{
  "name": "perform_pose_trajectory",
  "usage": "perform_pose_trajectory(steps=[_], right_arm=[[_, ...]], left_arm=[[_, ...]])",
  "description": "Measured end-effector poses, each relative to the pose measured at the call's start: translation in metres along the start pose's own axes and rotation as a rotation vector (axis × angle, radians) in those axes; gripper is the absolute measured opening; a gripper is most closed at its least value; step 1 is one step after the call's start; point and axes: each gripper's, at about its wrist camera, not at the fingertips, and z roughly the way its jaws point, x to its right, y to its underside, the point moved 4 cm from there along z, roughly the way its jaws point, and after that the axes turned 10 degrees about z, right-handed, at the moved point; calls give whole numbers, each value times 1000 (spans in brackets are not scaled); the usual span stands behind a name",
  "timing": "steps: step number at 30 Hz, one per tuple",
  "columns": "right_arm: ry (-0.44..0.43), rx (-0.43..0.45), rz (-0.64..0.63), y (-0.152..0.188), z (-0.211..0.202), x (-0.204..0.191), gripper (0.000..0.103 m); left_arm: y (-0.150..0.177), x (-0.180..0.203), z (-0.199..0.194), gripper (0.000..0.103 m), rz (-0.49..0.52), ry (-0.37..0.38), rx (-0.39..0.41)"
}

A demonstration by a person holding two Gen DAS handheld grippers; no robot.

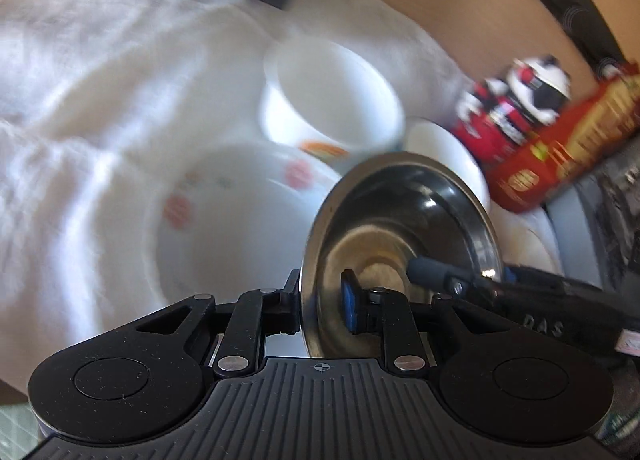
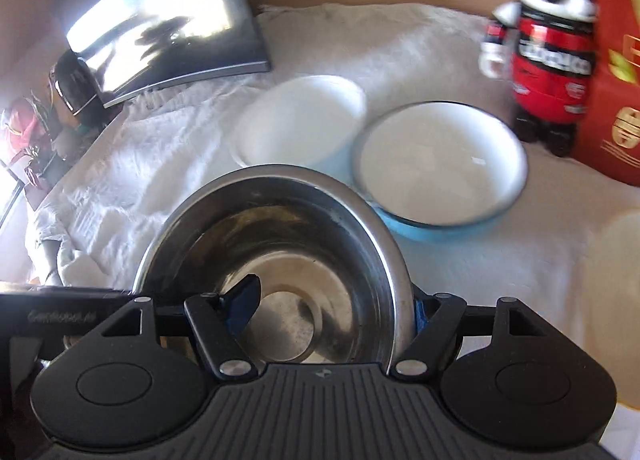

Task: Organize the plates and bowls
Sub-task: 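Lift the steel bowl and lower it into the floral-print bowl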

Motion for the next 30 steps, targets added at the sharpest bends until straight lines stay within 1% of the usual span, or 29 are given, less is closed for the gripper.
perform_pose_trajectory(steps=[3, 7, 10, 13, 15, 16, 17, 20, 23, 24, 26, 28, 30], right_arm=[[-2, -44, 23, -3, 30, -24, 74], [29, -83, 22, -3, 64, -48, 74], [77, -87, -18, 2, 81, -62, 74], [108, -83, -52, 5, 88, -68, 74], [139, -68, -76, 6, 89, -71, 75], [158, -53, -91, 6, 89, -71, 75], [171, -40, -101, 4, 89, -70, 75], [196, 14, -122, 3, 81, -69, 77], [241, 58, -124, 6, 75, -65, 78], [246, 57, -107, 8, 74, -61, 78], [242, 41, -57, 11, 74, -54, 83], [236, 17, -4, 14, 79, -48, 83], [199, -20, 40, 18, 84, -45, 83]], left_arm=[[-12, -29, 6, 23, -1, -39, 5], [-20, -56, 14, 23, 41, -77, 11], [-23, -67, 17, 22, 77, -97, 15], [-24, -76, 13, 22, 102, -106, 57], [-25, -81, 8, 22, 124, -107, 65], [-26, -82, 6, 31, 141, -108, 67], [-28, -83, 6, 34, 159, -112, 66], [-28, -85, 8, 39, 192, -110, 60], [-29, -89, 15, 43, 179, -99, 44], [-28, -90, 18, 45, 170, -97, 40], [-26, -94, 24, 51, 150, -95, 36], [-25, -98, 30, 52, 120, -72, 25], [-24, -102, 36, 53, 82, -47, 14]])
